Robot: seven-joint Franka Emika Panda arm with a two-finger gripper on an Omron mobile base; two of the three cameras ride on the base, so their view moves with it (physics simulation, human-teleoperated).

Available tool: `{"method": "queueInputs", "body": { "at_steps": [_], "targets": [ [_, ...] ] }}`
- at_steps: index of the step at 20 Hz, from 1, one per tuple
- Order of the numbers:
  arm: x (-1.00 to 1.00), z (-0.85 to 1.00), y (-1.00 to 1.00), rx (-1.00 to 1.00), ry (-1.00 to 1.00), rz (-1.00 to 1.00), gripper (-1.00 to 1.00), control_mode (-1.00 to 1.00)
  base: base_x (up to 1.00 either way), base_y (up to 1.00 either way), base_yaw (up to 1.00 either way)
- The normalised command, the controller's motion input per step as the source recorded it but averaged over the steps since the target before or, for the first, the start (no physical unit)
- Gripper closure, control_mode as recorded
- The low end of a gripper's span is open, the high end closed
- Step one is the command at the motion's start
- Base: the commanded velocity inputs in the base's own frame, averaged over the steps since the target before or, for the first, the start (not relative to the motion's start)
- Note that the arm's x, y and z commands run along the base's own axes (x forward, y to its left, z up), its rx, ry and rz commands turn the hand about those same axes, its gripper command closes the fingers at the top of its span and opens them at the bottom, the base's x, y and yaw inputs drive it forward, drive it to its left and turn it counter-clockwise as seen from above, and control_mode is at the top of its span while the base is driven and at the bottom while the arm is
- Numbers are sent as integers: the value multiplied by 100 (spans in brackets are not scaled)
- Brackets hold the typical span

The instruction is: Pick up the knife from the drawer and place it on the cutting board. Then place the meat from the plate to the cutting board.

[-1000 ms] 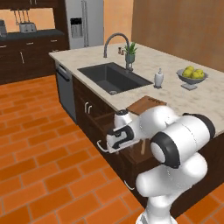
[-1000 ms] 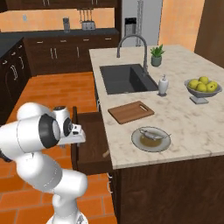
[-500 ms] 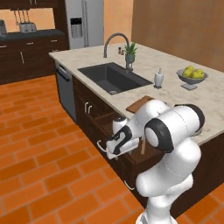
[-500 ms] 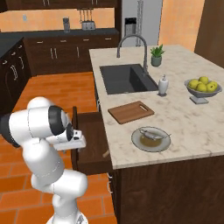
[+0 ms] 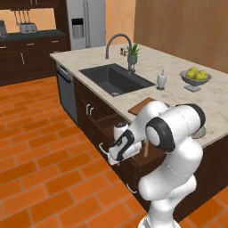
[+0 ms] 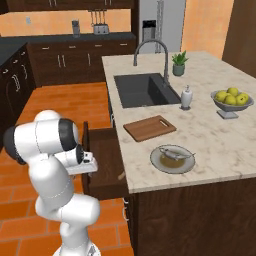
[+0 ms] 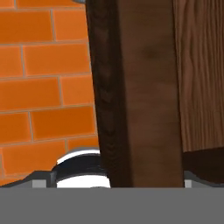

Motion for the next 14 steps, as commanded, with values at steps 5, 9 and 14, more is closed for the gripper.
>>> {"method": "queueInputs", "body": {
  "at_steps": [5, 9, 14],
  "targets": [
    [-41, 12, 73, 0, 1, 6, -100, -100, 0, 0, 0],
    [-46, 20, 94, 0, 7, 9, -100, -100, 0, 0, 0],
    [-41, 24, 100, 1, 13, 12, -100, -100, 0, 0, 0]
  ]
}}
